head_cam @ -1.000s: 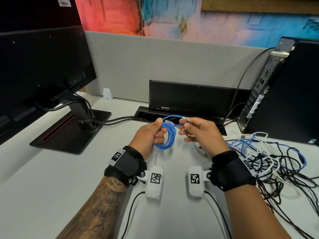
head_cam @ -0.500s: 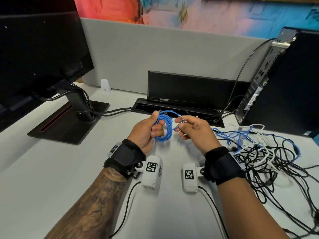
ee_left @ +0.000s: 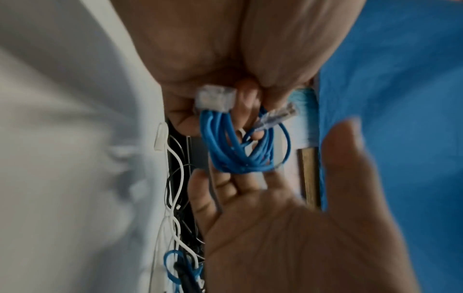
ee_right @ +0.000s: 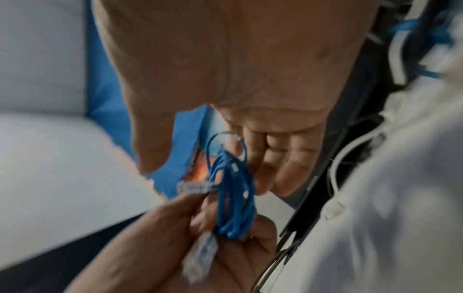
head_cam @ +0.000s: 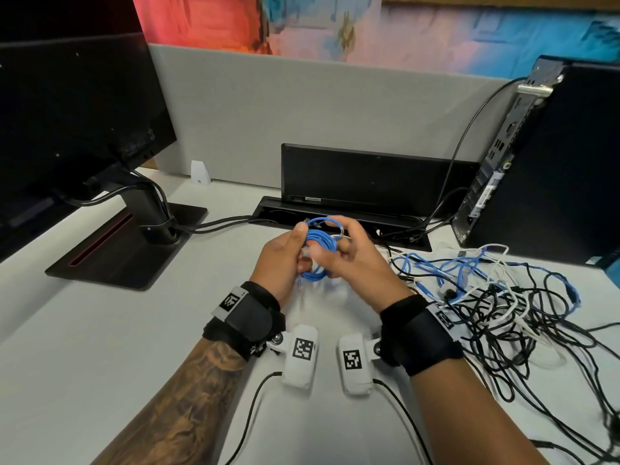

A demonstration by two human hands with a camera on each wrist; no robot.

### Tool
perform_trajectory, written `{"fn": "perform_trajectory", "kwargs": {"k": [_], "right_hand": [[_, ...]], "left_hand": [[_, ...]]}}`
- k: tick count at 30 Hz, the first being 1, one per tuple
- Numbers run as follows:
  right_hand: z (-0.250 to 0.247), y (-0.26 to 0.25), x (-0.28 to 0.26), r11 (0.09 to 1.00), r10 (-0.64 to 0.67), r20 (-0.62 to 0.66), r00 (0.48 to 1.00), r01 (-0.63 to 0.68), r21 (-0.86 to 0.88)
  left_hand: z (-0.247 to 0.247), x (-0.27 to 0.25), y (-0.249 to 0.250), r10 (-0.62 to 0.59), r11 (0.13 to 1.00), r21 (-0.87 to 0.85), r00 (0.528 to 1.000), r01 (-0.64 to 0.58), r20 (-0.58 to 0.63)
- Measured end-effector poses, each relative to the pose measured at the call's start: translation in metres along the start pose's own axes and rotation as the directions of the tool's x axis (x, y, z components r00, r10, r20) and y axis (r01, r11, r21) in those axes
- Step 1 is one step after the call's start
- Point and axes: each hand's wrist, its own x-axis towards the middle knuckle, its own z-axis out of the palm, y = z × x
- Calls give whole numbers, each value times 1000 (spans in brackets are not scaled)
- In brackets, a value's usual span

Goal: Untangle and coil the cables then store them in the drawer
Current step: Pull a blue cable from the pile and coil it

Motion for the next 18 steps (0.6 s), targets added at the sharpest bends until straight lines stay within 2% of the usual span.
{"fn": "perform_trajectory", "kwargs": {"k": [1, 3, 7, 10, 15, 18], "right_hand": [[2, 0, 1, 996, -31, 13, 999, 32, -85], [8, -6, 2, 980, -96, -51, 994, 85, -182], [5, -10, 10, 983, -174, -189, 966, 158, -96], [1, -6, 13, 960, -229, -223, 948, 181, -215], [-5, -6, 16, 947, -278, -274, 921, 215, -238], [-7, -6, 17, 942, -290, -281, 915, 221, -252]], "left_hand": [[2, -1, 0, 20, 1000, 24, 1000, -20, -10], [6, -3, 1, 38, 999, 27, 999, -38, -19], [10, -4, 1, 62, 998, -21, 997, -61, 48], [11, -3, 1, 38, 999, -42, 996, -35, 85], [5, 0, -4, 29, 996, 73, 977, -45, 210], [5, -1, -8, 32, 992, 111, 981, -54, 191]]}}
